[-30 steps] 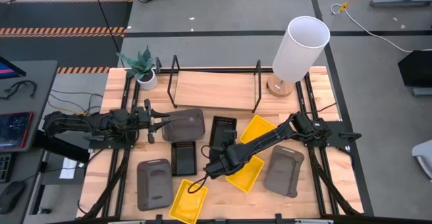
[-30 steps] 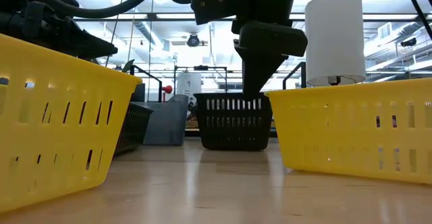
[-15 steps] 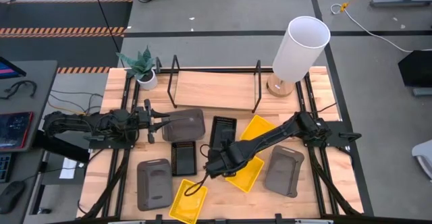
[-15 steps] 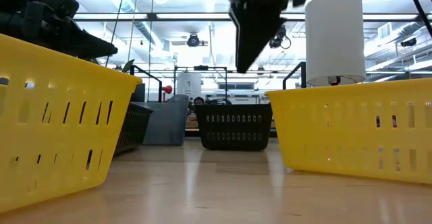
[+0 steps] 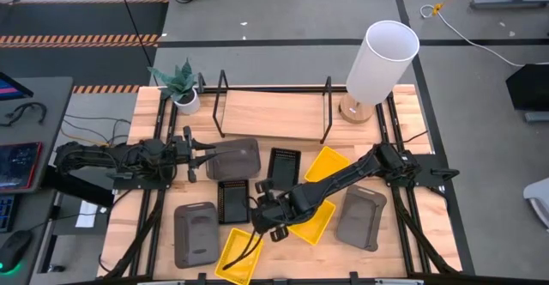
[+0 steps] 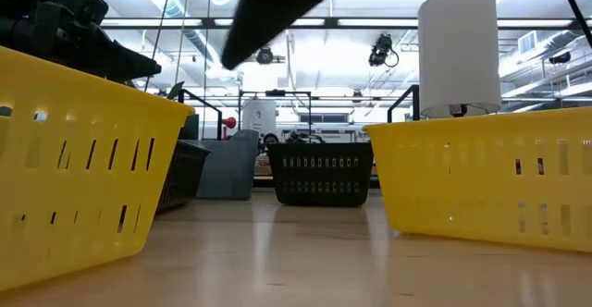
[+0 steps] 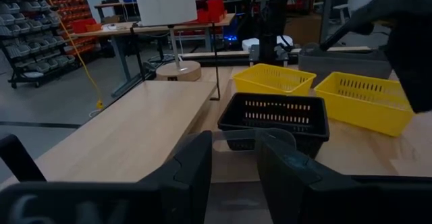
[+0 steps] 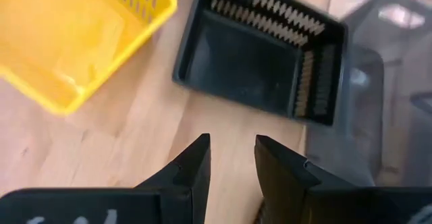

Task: Stack baskets on shelf by color
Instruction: Stack the bottom yellow bin on top of the middle yellow bin

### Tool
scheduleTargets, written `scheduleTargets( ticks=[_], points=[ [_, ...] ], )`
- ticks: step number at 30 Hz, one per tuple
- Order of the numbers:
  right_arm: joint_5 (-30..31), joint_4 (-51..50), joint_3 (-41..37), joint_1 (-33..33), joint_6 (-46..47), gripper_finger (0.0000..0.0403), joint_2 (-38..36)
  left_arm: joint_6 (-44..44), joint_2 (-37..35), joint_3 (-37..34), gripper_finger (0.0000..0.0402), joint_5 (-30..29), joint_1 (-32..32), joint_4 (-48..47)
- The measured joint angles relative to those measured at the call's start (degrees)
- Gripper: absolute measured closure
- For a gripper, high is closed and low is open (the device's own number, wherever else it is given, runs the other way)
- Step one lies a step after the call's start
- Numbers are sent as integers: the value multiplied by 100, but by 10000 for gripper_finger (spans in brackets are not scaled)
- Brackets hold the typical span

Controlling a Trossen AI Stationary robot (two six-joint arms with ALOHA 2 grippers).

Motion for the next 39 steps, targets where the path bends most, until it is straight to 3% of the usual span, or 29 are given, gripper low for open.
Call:
scheduleTargets(
  ticks=[5, 11, 18, 25, 33, 39],
  points=[
    [-247, 659, -264, -147, 58, 270, 7, 0, 0, 0, 280, 0, 0, 0],
    [-779, 1992, -829, -265, 184, 228, 4, 0, 0, 0, 280, 0, 0, 0],
    [-808, 2892, -1250, -292, 249, 194, 7, 2, 0, 0, 280, 0, 0, 0],
    [-940, 2665, -1302, -317, 174, 200, -33, 2, 0, 0, 280, 0, 0, 0],
    [-1424, 2141, -1075, -9, 1786, 202, -141, 2, 0, 0, 280, 0, 1, 2],
    [-1250, 2181, -1077, 343, 2535, 189, -98, 0, 0, 0, 280, 0, 0, 2]
  ],
)
